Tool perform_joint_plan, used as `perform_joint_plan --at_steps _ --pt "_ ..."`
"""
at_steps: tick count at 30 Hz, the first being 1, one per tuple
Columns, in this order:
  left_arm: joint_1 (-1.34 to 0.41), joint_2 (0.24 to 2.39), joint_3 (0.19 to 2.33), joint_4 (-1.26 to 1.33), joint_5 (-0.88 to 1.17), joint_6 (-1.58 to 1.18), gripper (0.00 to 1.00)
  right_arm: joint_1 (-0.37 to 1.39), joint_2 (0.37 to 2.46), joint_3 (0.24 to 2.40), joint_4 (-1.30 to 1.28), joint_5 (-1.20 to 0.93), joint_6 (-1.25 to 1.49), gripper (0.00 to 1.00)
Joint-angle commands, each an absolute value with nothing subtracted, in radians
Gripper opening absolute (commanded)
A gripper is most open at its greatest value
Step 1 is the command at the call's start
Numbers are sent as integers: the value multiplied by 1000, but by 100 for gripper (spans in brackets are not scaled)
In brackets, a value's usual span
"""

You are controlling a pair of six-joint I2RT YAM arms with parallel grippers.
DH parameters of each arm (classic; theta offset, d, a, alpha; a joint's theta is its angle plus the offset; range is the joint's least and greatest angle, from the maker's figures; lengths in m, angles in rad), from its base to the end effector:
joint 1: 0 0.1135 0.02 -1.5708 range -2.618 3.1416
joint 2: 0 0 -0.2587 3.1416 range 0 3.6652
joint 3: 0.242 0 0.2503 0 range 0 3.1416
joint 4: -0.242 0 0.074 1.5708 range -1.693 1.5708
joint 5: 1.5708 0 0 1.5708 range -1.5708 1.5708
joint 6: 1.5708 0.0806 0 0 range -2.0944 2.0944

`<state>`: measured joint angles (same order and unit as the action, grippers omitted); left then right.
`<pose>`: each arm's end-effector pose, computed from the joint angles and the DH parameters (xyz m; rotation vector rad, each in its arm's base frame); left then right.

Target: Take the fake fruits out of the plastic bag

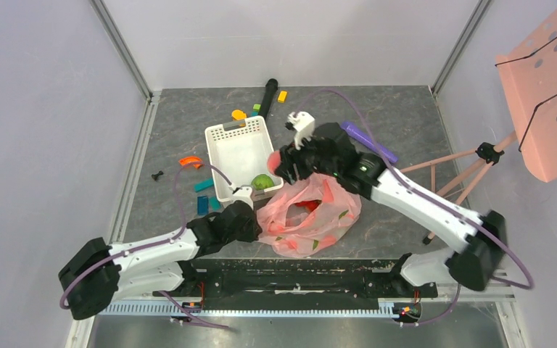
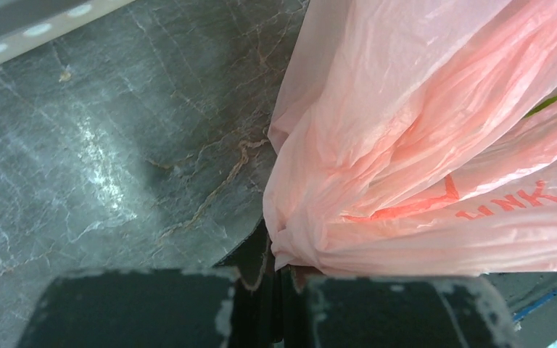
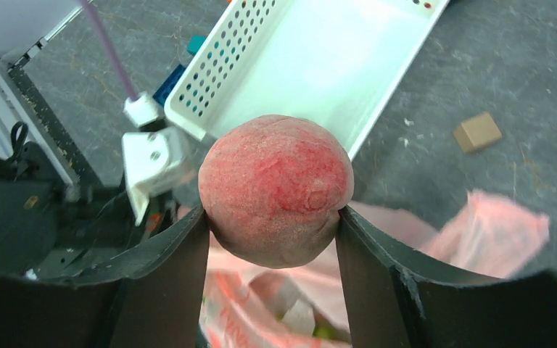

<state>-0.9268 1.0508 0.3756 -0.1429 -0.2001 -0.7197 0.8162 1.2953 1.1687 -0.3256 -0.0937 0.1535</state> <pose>0.1468 -0.1689 0.1213 0.1557 2.4330 -0.5398 0.2254 0.2507 0.3239 -0.7390 1.9593 0.6975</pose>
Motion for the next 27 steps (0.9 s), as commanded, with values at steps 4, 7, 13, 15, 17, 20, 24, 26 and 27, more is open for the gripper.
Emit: perform_joint_plan --at_steps 4,7,13,15,17,20,24,26,27 --pt "-923 905 320 -220 -227 -806 2 815 1688 1473 -311 -145 85 59" --pt "-923 861 308 -251 -240 -819 2 814 1844 1605 -304 -144 79 58" --pt "-923 801 291 -295 -266 -842 2 813 2083 1827 -290 -202 75 59" --pt "-923 795 293 -303 -271 -844 2 814 2145 1876 -285 -213 73 61" --pt "-923 794 293 -306 -275 -845 2 809 2204 1910 -279 -214 75 62" --pt "-923 793 295 -305 -276 -849 2 800 2258 1928 -257 -203 85 65" --pt "-923 799 299 -307 -279 -847 2 784 2296 1918 -237 -196 89 71" --pt "-923 803 302 -310 -282 -844 2 778 2299 1905 -231 -199 89 78" --pt "-922 804 304 -310 -283 -844 2 777 2297 1897 -228 -202 86 83"
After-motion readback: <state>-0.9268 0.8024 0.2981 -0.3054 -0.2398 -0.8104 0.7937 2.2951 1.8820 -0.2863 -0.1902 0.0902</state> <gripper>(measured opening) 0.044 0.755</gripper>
